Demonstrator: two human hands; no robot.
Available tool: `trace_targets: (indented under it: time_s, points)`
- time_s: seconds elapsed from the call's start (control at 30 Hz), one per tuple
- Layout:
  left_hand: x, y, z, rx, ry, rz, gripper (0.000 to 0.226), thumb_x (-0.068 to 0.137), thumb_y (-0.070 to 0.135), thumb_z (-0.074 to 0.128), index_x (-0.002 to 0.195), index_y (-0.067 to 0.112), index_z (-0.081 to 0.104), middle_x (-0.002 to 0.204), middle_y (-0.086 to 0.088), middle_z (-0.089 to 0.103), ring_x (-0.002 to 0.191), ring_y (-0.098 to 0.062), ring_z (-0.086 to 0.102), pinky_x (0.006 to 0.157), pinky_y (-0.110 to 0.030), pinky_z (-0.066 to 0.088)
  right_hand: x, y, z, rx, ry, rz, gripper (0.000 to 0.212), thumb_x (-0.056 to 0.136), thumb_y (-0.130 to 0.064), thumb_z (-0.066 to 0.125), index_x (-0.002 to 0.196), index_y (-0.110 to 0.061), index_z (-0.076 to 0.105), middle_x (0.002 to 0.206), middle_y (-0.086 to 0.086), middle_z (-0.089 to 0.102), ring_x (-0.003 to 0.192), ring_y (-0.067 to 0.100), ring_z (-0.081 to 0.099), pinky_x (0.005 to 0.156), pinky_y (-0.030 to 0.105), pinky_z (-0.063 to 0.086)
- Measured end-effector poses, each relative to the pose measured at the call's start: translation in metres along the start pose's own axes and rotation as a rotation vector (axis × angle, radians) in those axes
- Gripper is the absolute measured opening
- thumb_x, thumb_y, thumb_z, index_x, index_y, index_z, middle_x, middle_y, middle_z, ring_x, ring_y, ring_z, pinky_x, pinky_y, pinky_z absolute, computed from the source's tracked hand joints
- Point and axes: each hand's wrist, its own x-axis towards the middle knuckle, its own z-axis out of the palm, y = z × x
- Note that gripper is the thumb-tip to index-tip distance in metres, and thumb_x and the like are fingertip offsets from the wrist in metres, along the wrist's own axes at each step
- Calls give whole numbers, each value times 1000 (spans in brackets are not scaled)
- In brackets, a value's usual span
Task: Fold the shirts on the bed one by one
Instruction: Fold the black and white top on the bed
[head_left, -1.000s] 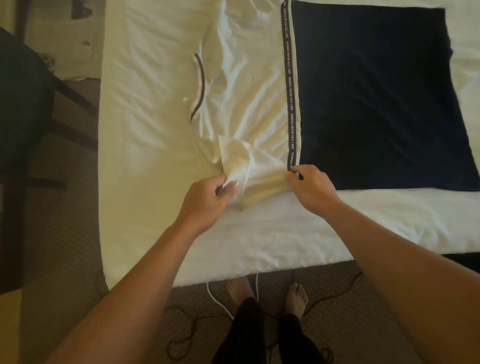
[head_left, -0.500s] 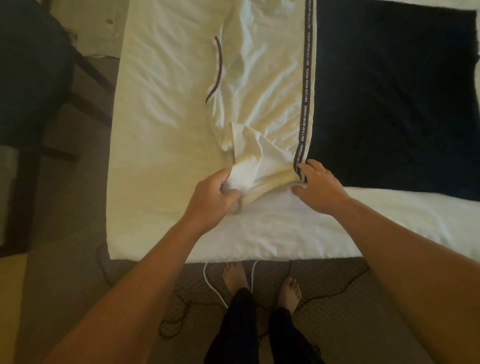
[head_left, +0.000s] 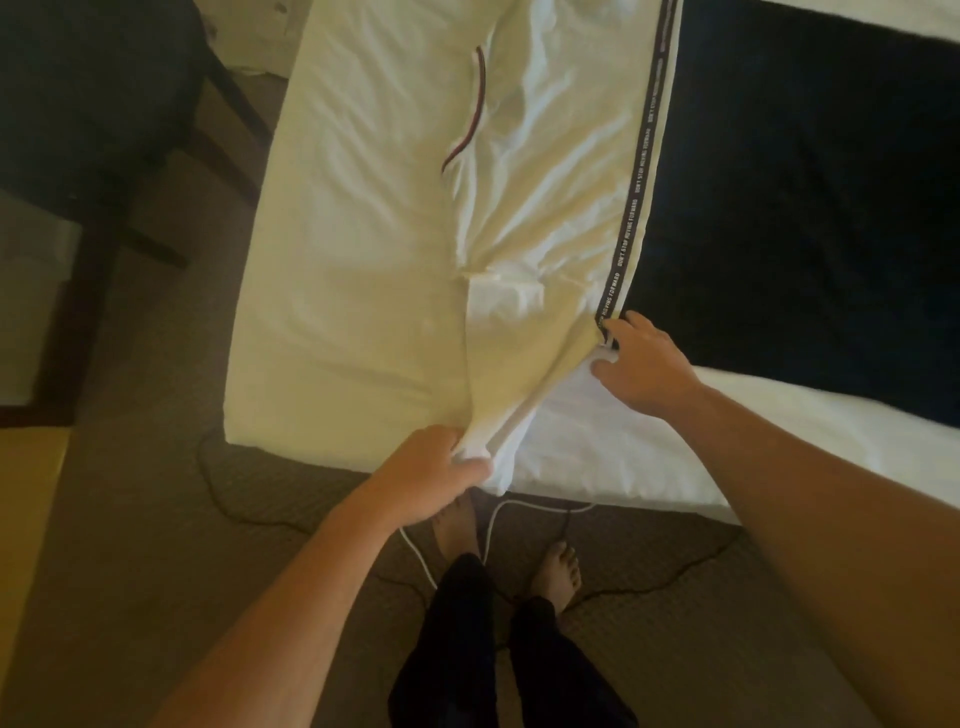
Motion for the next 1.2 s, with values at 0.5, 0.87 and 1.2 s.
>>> trace_targets:
  time_s: [0.5,0.87,1.2]
  points:
    - [-21,-20,88,-277,-162,-136,25,99,36,61,114,16,68,72,-2,70,61,-12,63,59,-24,45,-84,-38,57,937,-47,317,46,97,-58,52,105,-14,63,94,4,70,79,20,68,63,29,50]
    - [8,-38,99,-137,362,-231,19,94,29,60,87,16,71,80,0,67,79,-20,63,72,-35,48,-86,-25,74,521,185,191,21,90,-40,65,97,-22,56,88,-10,58,81,10,57,68,27,50]
    - [58,10,51,-352,443,-170,35,89,35,72,67,12,60,69,-7,64,65,-24,60,65,-35,46,-68,-37,69,623,159,244,18,90,-24,62,82,-11,70,74,6,67,67,16,60,58,31,52]
